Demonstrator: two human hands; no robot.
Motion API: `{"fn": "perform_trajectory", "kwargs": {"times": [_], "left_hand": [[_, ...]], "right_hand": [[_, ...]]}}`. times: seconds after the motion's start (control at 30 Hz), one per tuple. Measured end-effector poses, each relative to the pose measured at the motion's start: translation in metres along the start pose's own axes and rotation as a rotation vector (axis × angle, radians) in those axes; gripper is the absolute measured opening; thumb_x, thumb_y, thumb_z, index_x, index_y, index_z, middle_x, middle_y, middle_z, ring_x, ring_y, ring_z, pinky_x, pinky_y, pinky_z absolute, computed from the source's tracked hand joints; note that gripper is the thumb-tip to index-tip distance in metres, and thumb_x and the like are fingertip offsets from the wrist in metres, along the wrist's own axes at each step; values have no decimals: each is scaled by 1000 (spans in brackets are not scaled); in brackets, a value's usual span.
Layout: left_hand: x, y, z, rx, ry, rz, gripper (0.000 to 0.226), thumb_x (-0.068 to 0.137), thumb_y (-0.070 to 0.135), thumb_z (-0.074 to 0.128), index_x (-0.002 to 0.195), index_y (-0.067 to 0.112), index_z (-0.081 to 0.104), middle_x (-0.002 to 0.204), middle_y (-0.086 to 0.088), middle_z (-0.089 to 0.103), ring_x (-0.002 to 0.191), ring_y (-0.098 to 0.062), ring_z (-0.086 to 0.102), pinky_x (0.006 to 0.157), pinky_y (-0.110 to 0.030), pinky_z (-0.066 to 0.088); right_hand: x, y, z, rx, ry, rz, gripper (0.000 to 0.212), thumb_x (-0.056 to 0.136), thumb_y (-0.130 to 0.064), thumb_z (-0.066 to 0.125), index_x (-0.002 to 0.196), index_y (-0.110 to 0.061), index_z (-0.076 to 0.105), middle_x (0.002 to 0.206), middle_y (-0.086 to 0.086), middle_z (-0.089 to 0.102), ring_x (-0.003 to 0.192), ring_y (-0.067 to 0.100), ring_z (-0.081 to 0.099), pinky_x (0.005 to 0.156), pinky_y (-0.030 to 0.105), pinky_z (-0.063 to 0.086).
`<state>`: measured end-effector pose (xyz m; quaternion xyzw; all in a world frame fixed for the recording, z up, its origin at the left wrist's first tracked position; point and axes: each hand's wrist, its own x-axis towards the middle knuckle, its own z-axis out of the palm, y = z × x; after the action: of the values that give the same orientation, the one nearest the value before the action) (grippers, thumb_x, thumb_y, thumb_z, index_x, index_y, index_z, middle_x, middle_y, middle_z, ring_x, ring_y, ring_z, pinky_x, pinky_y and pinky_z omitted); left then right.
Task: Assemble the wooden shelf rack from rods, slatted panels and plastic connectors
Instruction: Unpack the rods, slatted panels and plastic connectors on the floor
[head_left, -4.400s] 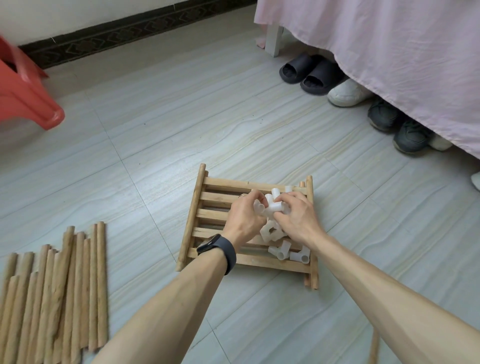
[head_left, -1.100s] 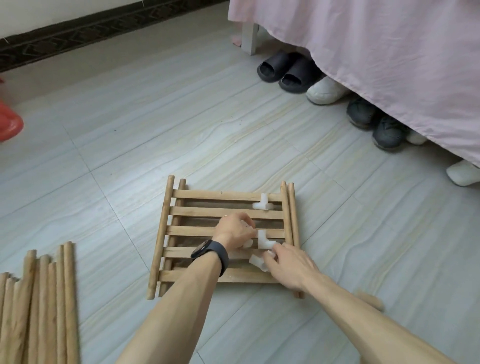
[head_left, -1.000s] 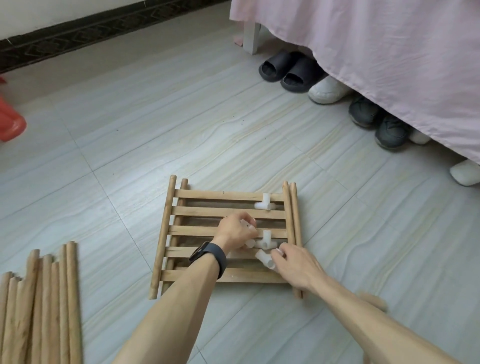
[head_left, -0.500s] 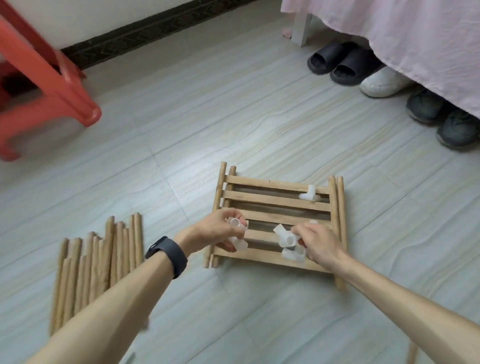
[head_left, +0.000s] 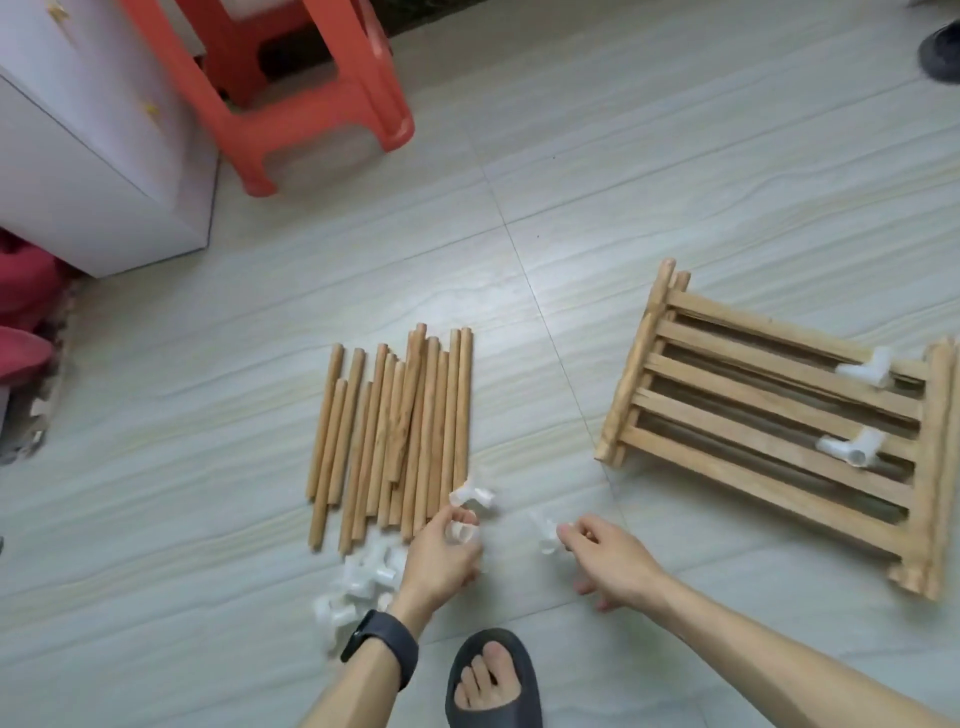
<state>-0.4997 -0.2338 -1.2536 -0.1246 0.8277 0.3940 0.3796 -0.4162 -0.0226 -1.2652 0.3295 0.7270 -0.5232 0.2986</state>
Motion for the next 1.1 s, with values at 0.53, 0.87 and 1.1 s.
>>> {"fn": "perform_trajectory", "kwargs": {"times": [0.53,0.87,1.1], "left_hand": [[8,-27,-70,847,-132,182,36,92,20,60,121,40,60,132,2,50,118,-23,55,99,-36,48],[-6,-28,-72,1043,-131,162,57,87,20,67,138,30,43,138,-5,42,110,-30,59,89,-45,54],[-7,-26,-41,1106,14,441,45,92,48,62,132,33,45,135,-1,46,121,-27,52,77,-39,49]], "right_hand": [[32,-49,83,-555,267,-211,52,92,-48,54,128,-20,29,122,8,41,95,39,62,76,44,51],[48,-71,68,-831,200,-299,44,100,-36,46,143,-29,36,152,5,24,117,34,51,81,42,47],[11,-33,100,-408,-76,-343,53,92,-19,55,142,-32,42,132,3,46,100,26,64,92,34,51]]}}
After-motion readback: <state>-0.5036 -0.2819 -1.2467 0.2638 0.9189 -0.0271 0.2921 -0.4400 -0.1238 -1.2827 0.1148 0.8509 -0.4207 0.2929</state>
